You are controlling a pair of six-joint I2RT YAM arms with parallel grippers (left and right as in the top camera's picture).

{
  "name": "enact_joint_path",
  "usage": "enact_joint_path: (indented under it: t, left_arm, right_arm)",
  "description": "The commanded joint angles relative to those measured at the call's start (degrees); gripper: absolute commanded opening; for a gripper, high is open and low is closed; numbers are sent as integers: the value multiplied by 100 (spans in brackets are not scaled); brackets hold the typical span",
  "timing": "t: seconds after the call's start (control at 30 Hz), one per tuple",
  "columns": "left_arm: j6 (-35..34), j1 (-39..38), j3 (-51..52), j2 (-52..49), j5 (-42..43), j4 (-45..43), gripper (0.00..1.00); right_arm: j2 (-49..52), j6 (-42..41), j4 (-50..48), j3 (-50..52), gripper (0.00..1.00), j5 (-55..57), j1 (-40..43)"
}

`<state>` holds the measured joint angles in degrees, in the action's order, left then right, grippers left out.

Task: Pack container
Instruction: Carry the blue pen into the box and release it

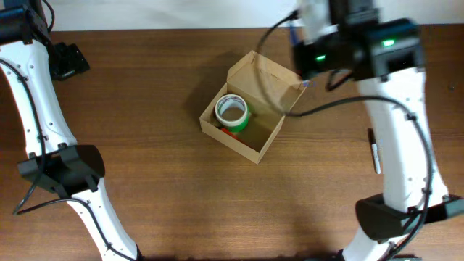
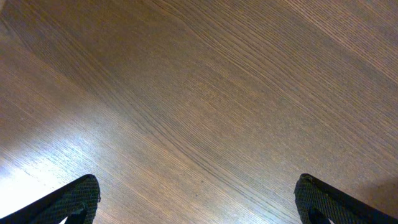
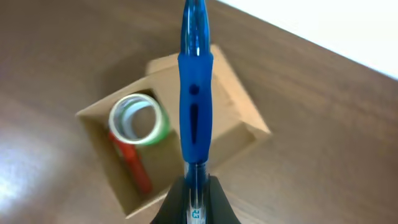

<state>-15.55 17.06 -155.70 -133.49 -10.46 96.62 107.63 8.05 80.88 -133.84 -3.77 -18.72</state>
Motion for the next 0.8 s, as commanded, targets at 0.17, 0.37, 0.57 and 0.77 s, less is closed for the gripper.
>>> enact_joint_path:
  t: [0.17, 0.37, 0.57, 0.77]
  left_arm:
    - [66, 37, 11, 96, 20, 4, 100]
    - [66, 37, 11, 96, 20, 4, 100]
    - [66, 37, 11, 96, 20, 4, 100]
    - [66, 37, 11, 96, 20, 4, 100]
  right_arm:
    - [1021, 1012, 168, -42, 4, 105, -638]
    - [1768, 1381, 181, -42, 4, -341, -826]
    - [2229, 1091, 223, -42, 4, -380, -970]
    - [2330, 892, 208, 92, 4, -555, -1075]
